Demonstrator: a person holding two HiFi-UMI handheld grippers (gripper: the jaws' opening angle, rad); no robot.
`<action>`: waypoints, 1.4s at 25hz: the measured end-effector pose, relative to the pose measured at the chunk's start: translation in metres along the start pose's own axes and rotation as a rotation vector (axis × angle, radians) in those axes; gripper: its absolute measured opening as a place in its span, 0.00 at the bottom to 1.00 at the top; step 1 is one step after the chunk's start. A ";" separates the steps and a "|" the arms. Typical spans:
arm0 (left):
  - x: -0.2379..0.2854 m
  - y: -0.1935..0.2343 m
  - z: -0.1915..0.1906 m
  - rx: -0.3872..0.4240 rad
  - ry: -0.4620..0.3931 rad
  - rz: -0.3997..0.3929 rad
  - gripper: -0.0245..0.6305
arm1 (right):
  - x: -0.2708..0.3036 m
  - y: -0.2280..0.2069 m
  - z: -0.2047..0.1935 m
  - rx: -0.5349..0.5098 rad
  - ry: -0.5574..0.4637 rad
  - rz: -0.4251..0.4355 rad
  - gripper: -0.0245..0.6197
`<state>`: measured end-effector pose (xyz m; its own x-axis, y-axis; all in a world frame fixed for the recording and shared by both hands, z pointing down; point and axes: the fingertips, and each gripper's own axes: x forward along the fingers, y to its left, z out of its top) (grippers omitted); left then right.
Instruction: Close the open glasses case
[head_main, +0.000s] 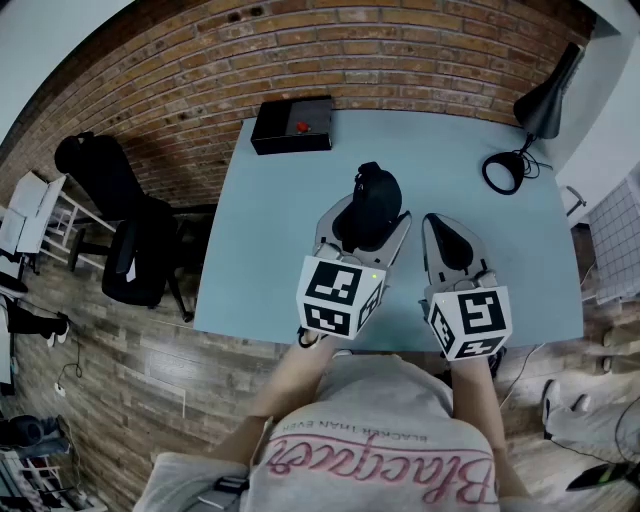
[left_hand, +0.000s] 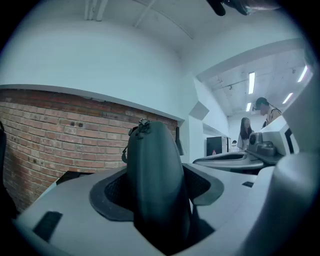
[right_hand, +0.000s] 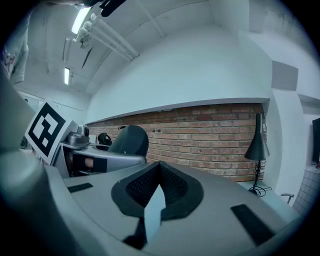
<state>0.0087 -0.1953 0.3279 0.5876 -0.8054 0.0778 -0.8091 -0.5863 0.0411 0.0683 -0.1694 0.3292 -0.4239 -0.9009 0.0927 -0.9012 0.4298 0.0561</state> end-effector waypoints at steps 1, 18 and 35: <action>0.000 0.000 0.000 -0.003 -0.002 0.000 0.50 | 0.000 0.000 -0.001 0.000 0.001 0.000 0.07; -0.001 0.000 0.002 -0.003 0.006 -0.029 0.50 | -0.005 -0.004 -0.001 -0.006 -0.008 -0.017 0.07; -0.005 -0.005 -0.007 0.286 0.195 -0.149 0.50 | -0.019 0.011 0.040 -0.207 -0.161 0.084 0.07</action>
<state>0.0094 -0.1878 0.3346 0.6628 -0.6940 0.2813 -0.6624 -0.7185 -0.2120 0.0630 -0.1501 0.2882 -0.5203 -0.8523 -0.0531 -0.8316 0.4916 0.2586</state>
